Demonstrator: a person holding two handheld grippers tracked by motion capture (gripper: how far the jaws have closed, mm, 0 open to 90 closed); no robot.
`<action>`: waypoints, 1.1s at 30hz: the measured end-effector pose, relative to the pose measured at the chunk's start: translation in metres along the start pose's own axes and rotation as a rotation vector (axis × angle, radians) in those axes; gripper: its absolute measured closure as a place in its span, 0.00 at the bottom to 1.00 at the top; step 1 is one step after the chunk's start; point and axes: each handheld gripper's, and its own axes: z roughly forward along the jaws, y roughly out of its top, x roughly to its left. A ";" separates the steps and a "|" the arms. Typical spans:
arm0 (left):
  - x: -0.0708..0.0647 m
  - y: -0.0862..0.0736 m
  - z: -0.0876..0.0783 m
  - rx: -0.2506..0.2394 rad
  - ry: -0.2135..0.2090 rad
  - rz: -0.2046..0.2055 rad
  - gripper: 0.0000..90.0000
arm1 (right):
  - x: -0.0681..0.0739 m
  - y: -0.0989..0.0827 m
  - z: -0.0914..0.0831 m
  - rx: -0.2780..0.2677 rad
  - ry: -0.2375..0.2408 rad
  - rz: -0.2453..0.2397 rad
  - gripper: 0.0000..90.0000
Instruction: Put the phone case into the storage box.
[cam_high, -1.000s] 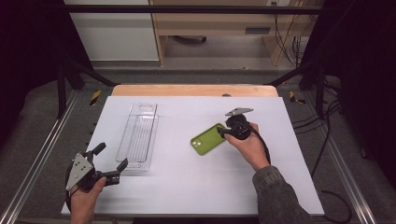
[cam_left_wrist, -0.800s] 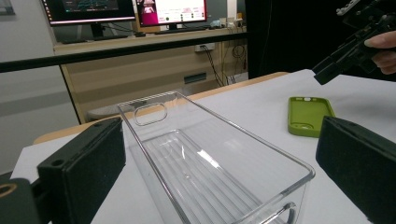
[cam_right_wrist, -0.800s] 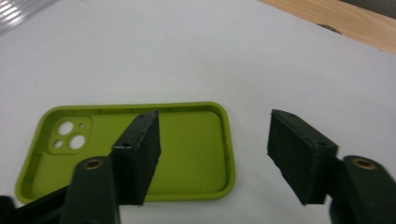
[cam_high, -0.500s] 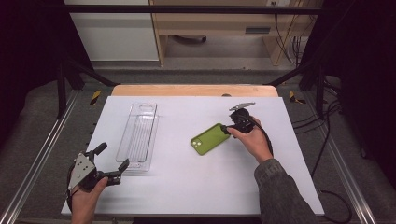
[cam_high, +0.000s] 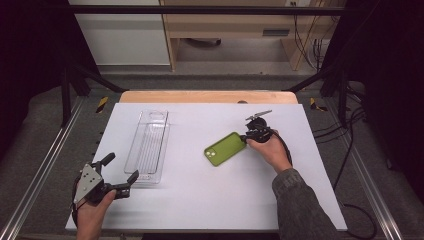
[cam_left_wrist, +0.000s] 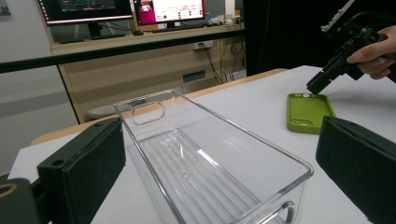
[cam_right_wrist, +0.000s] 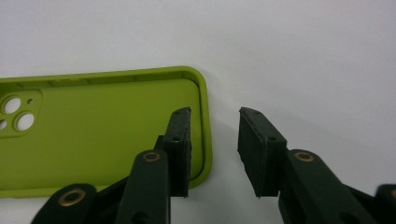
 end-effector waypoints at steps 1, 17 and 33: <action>0.000 0.000 0.000 0.000 0.000 0.000 0.01 | -0.001 0.000 0.001 0.000 0.008 0.003 0.74; -0.001 0.000 0.001 0.004 -0.002 0.007 0.01 | -0.004 -0.003 0.008 0.029 0.065 0.041 0.89; -0.001 0.000 0.001 0.005 -0.002 0.010 0.01 | -0.002 -0.004 0.008 0.019 0.031 0.011 0.98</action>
